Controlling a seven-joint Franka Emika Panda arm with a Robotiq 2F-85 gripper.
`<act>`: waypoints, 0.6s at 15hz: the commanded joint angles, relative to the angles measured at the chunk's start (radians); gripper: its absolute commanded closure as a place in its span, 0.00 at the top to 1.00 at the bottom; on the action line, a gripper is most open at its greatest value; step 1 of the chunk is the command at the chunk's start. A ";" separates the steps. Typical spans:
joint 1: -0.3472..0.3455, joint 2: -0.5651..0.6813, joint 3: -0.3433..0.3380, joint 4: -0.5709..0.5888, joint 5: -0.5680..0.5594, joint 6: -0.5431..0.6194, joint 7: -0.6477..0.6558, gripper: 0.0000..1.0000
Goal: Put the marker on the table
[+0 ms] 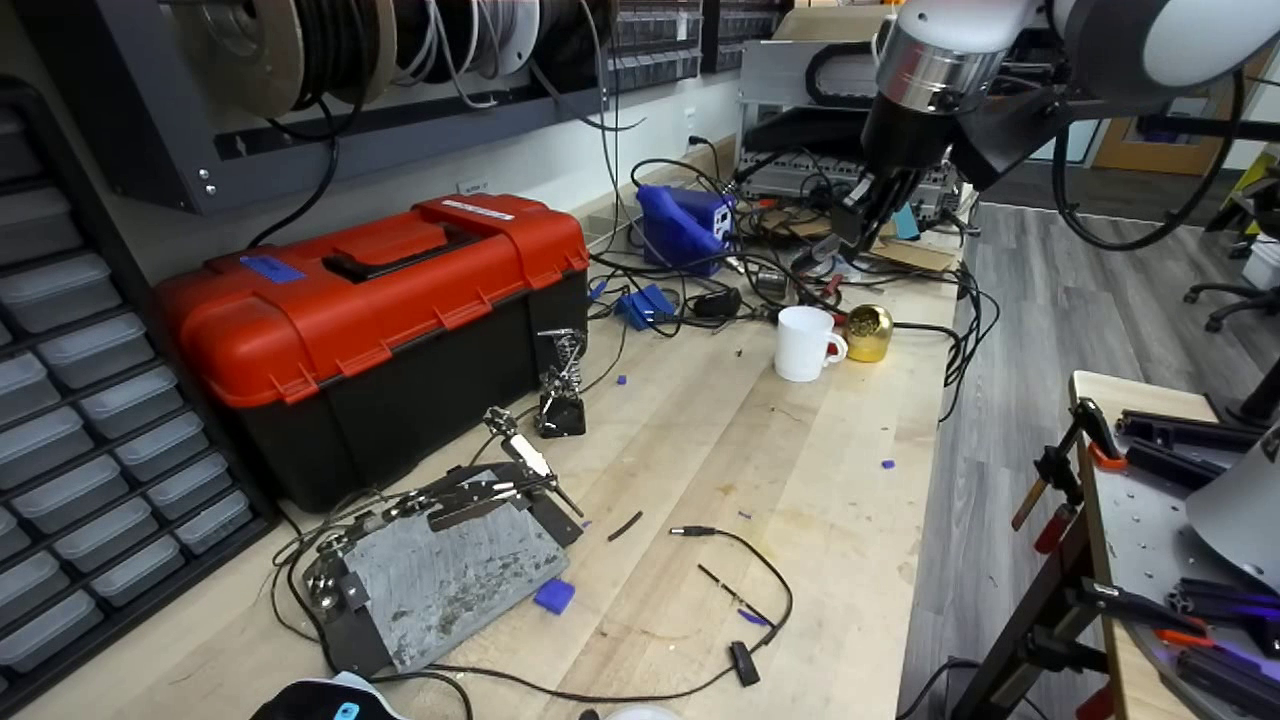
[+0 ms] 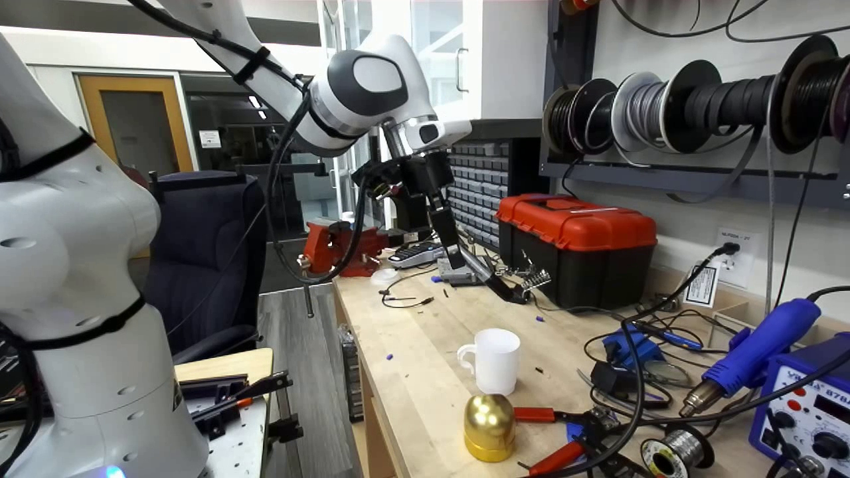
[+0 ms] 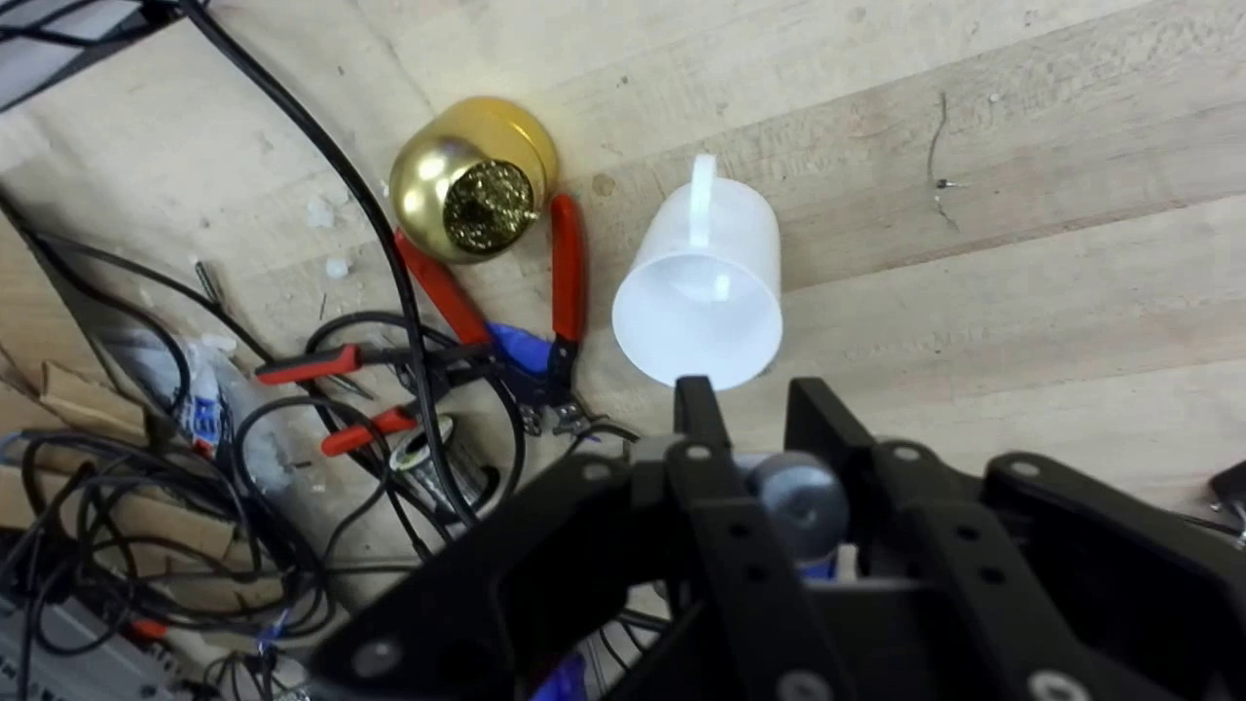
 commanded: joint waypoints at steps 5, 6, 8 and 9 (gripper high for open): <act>0.004 0.048 0.164 0.105 -0.037 -0.062 0.019 0.04; 0.003 0.068 0.176 0.116 -0.046 -0.054 0.027 0.04; 0.001 0.107 0.193 0.136 -0.081 -0.037 0.046 0.04; -0.002 0.133 0.203 0.150 -0.112 -0.034 0.066 0.04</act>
